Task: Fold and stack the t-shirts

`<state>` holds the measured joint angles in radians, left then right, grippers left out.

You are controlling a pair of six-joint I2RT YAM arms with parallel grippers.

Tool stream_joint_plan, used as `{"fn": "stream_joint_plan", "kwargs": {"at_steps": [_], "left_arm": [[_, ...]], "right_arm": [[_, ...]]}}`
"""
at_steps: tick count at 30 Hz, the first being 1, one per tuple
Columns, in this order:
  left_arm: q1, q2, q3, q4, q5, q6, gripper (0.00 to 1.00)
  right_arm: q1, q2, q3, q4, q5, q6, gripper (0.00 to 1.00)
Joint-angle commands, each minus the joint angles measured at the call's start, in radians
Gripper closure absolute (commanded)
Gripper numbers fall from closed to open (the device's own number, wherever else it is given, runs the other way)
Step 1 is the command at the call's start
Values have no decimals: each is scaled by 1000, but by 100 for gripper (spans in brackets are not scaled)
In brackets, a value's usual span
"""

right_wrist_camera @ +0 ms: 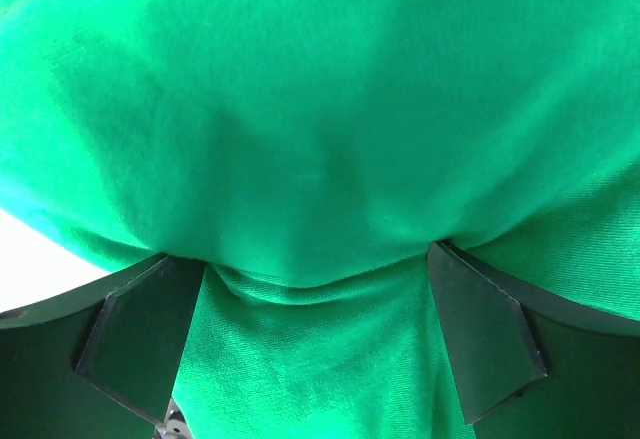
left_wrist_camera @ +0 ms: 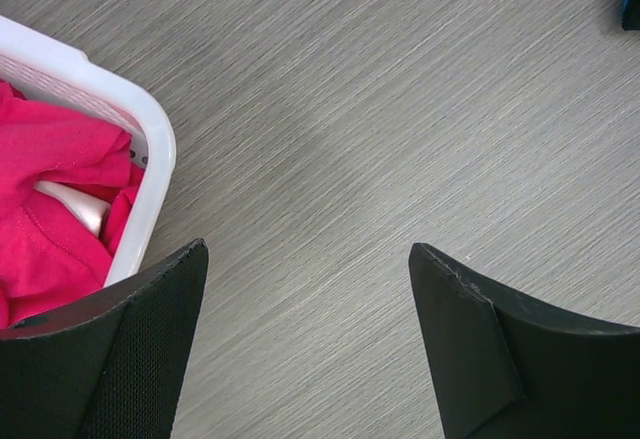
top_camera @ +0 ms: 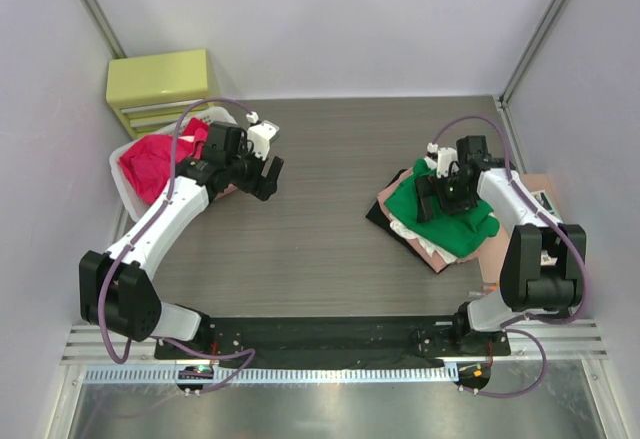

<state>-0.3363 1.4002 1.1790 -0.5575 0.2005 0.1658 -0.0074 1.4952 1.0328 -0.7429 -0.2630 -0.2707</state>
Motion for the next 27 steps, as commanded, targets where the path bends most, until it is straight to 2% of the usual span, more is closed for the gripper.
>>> {"fn": "stream_joint_plan", "kwargs": {"at_steps": [1, 15, 27], "left_arm": [[2, -33, -9, 38, -12, 15, 18], [2, -49, -16, 25, -19, 21, 18], [3, -73, -15, 2, -33, 34, 18]], "right_arm": [[7, 76, 44, 111, 47, 21, 0], [35, 327, 286, 200, 215, 91, 0], [20, 738, 803, 174, 383, 182, 0]]}}
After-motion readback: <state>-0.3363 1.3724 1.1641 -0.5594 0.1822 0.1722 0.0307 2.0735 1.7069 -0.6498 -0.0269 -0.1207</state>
